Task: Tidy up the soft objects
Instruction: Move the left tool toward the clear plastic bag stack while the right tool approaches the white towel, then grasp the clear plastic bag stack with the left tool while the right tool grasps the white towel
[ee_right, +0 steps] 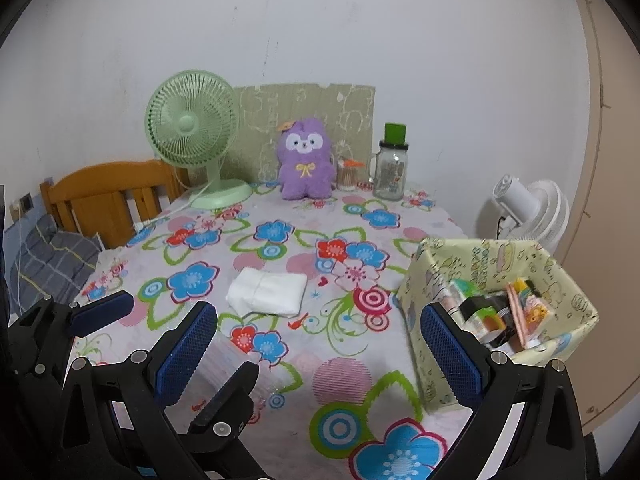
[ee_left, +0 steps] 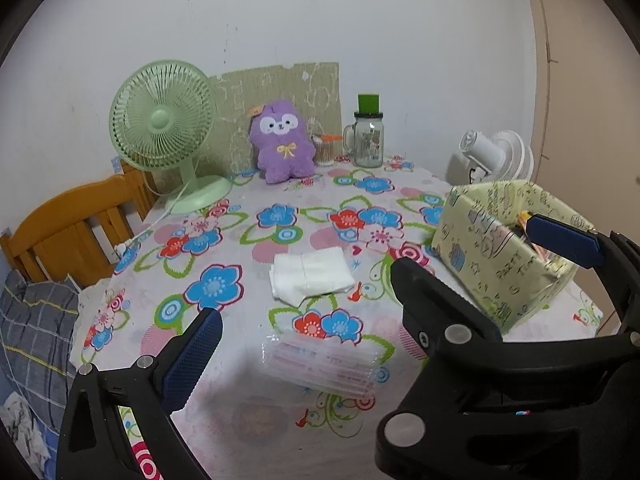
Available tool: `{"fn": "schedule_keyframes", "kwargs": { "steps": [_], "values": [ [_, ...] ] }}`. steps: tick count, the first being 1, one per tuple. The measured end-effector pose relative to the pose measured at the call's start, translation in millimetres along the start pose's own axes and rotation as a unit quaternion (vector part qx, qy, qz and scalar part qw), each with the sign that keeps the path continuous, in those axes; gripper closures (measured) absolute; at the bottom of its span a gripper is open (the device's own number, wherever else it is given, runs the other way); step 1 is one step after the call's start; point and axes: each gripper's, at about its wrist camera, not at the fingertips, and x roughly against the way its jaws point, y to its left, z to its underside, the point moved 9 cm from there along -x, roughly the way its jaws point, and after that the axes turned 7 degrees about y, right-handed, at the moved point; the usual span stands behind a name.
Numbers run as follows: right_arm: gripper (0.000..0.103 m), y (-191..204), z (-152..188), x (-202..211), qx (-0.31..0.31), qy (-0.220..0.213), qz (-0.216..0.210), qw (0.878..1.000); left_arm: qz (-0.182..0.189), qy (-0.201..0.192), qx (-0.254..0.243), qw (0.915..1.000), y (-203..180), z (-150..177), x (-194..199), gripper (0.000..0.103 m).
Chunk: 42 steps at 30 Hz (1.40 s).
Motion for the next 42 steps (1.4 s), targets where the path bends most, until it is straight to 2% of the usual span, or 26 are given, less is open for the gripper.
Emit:
{"fn": "schedule_keyframes", "kwargs": {
  "steps": [13, 24, 42],
  "values": [
    [0.000, 13.8, 19.7, -42.1, 0.022, 0.022, -0.007, 0.999, 0.021, 0.037, -0.003, 0.9991, 11.1, 23.9, -41.6, 0.000],
    [0.000, 12.9, 35.5, -71.7, 0.014, 0.060, -0.011, 0.998, 0.012, 0.074, 0.011, 0.9971, 27.9, 39.9, -69.0, 0.000],
    [0.000, 5.4, 40.9, -93.4, 0.012, 0.088, -0.011, 0.996, 0.023, 0.095, -0.010, 0.9952, 8.3, 41.2, -87.5, 0.000]
  ]
}}
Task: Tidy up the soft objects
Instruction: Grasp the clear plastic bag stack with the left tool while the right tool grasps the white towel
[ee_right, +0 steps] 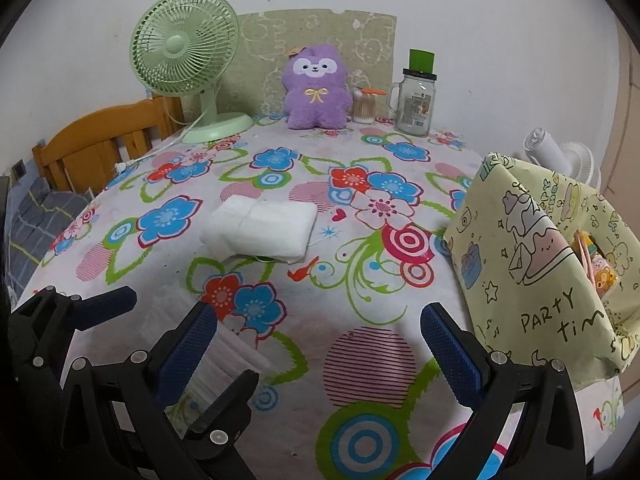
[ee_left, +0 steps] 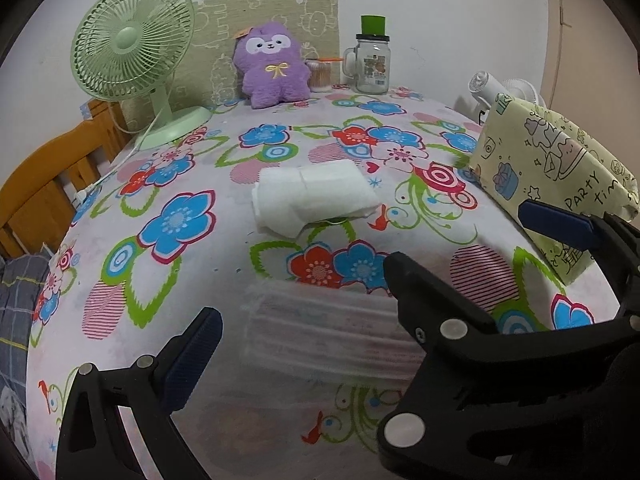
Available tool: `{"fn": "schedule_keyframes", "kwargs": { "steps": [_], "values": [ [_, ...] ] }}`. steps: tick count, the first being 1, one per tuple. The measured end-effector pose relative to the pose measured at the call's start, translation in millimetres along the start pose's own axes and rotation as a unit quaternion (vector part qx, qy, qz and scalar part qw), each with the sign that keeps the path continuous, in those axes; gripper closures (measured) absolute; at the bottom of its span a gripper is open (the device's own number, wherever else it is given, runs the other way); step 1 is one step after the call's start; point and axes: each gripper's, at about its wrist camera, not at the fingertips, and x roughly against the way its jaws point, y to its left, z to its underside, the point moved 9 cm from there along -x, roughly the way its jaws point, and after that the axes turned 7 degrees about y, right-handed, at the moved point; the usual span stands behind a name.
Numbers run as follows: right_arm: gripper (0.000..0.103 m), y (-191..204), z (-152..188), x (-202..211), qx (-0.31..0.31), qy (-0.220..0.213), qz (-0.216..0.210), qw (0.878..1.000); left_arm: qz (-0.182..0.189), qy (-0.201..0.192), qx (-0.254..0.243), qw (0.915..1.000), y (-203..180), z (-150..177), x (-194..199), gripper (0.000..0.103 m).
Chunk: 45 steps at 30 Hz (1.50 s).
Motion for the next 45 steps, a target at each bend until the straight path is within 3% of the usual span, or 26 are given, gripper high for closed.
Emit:
{"fn": "schedule_keyframes", "kwargs": {
  "steps": [12, 21, 23, 27, 30, 35, 45],
  "values": [
    [0.000, -11.0, 1.2, -11.9, 0.002, 0.015, 0.016, 1.000, 0.008, 0.009, -0.038, 0.9992, -17.0, -3.8, -11.0, 0.000],
    [0.000, -6.6, -0.7, -14.9, 0.012, 0.018, 0.012, 1.000, 0.015, 0.020, -0.028, 0.9993, -17.4, -1.0, -12.2, 0.015],
    [0.000, -4.5, -3.7, -14.6, 0.012, 0.016, 0.008, 1.000, 0.018, 0.020, -0.024, 0.9993, -16.2, -2.4, -10.9, 0.024],
    [0.000, 1.4, -10.4, -15.1, 0.017, 0.011, 0.007, 1.000, 0.023, 0.020, -0.013, 0.9995, -9.9, -6.9, -10.2, 0.026],
    [0.000, 4.5, -13.3, -16.1, 0.018, 0.011, 0.006, 1.000, 0.019, 0.020, -0.005, 0.9996, -3.9, -8.2, -11.3, 0.024],
    [0.000, 8.1, -13.5, -19.5, 0.021, 0.015, 0.002, 1.000, -0.004, 0.020, 0.015, 0.9997, 9.9, -7.7, -14.9, 0.007],
    [0.000, 16.8, -13.6, -24.0, 0.033, 0.020, 0.000, 0.999, 0.002, 0.039, 0.035, 0.9986, 20.3, -2.1, -21.9, 0.000]
  ]
}}
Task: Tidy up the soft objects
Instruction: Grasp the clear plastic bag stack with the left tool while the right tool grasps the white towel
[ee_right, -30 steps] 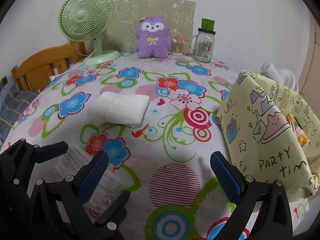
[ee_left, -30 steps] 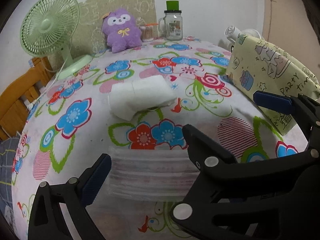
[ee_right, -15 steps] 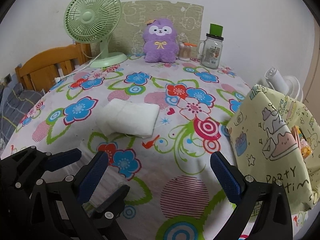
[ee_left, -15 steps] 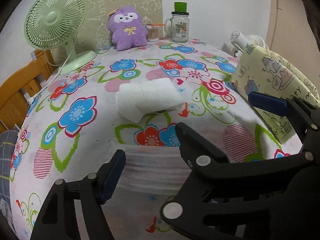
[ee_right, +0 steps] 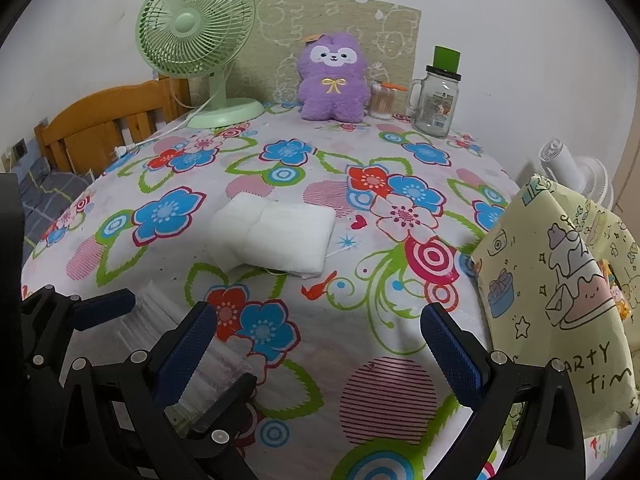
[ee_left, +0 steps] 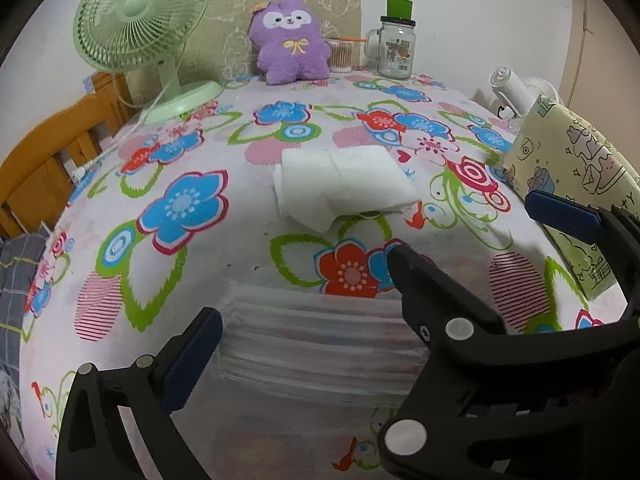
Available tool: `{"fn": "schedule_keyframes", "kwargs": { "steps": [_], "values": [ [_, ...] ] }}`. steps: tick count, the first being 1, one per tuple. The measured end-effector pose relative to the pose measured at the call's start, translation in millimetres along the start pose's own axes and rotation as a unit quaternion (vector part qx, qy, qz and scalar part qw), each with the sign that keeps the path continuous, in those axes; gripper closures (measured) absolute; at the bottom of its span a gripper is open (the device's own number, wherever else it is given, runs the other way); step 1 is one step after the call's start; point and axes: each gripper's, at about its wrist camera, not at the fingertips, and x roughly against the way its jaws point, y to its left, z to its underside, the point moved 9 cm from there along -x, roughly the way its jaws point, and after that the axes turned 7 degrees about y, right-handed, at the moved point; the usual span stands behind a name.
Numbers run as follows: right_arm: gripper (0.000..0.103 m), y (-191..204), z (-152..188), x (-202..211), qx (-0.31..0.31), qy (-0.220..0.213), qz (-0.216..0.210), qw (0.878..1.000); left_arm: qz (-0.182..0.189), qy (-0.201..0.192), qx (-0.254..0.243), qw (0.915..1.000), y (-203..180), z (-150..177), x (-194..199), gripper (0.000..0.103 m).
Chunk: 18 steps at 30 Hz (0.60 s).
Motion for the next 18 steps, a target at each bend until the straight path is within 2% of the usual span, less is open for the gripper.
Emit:
{"fn": "schedule_keyframes", "kwargs": {
  "steps": [12, 18],
  "values": [
    [0.000, 7.9, -8.4, -4.1, 0.006, 0.008, -0.007, 1.000, 0.014, 0.009, 0.012, 0.9998, 4.6, -2.3, 1.1, 0.010],
    [0.000, 14.8, -21.9, -7.2, 0.008, 0.011, -0.015, 1.000, -0.007, 0.014, 0.028, 0.9995, 21.8, -11.9, 0.7, 0.011]
  ]
}}
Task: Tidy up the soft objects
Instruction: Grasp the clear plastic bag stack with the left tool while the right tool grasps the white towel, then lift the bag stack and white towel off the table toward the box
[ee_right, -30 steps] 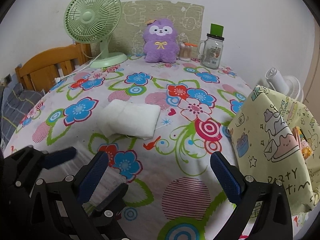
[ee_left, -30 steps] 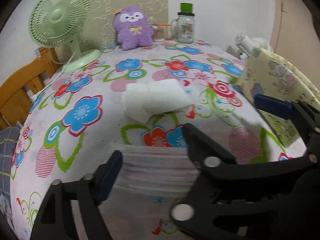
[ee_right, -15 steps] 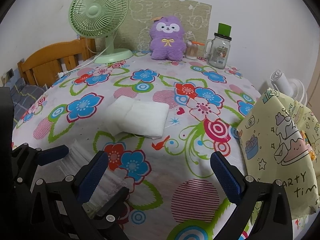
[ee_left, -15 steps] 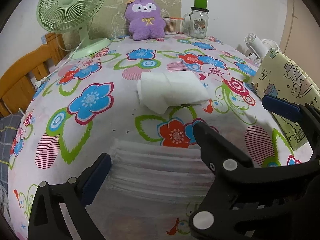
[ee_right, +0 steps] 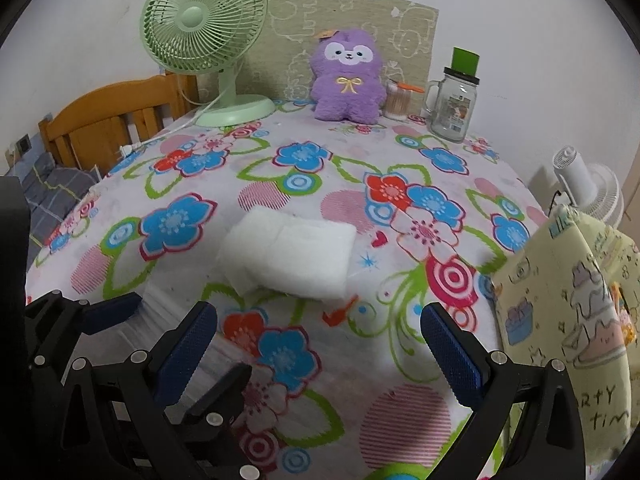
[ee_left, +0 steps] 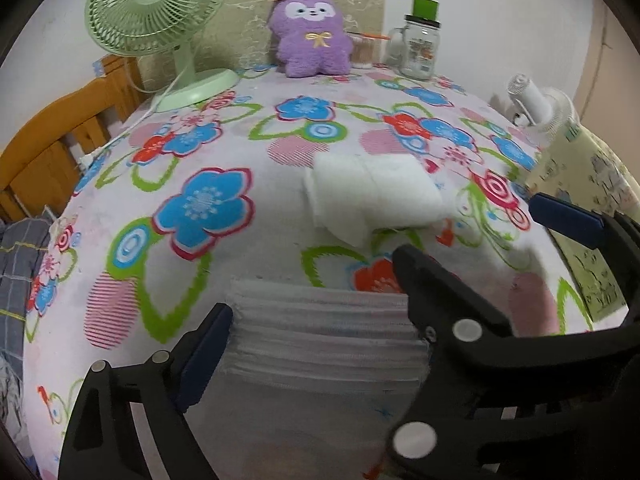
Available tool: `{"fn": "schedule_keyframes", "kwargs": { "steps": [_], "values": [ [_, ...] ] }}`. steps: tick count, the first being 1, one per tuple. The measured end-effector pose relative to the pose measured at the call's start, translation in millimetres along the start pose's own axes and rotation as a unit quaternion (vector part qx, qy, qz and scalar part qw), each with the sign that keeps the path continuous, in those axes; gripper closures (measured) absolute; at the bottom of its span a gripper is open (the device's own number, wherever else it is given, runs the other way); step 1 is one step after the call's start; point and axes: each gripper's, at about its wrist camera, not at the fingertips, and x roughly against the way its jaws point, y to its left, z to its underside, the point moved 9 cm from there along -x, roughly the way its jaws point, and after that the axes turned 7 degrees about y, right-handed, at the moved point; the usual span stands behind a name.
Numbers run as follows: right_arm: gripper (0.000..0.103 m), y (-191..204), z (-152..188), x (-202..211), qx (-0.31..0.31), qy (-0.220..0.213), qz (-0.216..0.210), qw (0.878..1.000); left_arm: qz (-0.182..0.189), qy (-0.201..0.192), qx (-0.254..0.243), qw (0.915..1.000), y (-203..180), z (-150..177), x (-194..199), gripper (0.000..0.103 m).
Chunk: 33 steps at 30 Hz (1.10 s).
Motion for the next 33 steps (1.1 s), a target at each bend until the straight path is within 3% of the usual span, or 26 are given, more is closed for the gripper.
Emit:
{"fn": "schedule_keyframes", "kwargs": {
  "steps": [11, 24, 28, 33],
  "values": [
    [0.000, 9.8, -29.8, -18.3, -0.011, 0.005, -0.013, 1.000, -0.014, -0.004, 0.010, 0.9998, 24.0, -27.9, -3.3, 0.011],
    [0.000, 9.7, -31.4, -62.3, -0.036, 0.042, -0.019, 0.998, -0.016, 0.014, 0.015, 0.9997, 34.9, -33.6, -25.3, 0.010],
    [0.007, 9.7, -27.9, -73.0, -0.046, 0.062, -0.034, 0.996, -0.014, 0.011, 0.014, 0.9997, 35.3, -34.3, -25.2, 0.010],
    [0.019, 11.0, -28.7, -70.4, -0.040, 0.057, -0.029, 0.997, -0.015, 0.008, 0.013, 0.9998, 34.6, -34.6, -25.0, 0.010]
  ]
}}
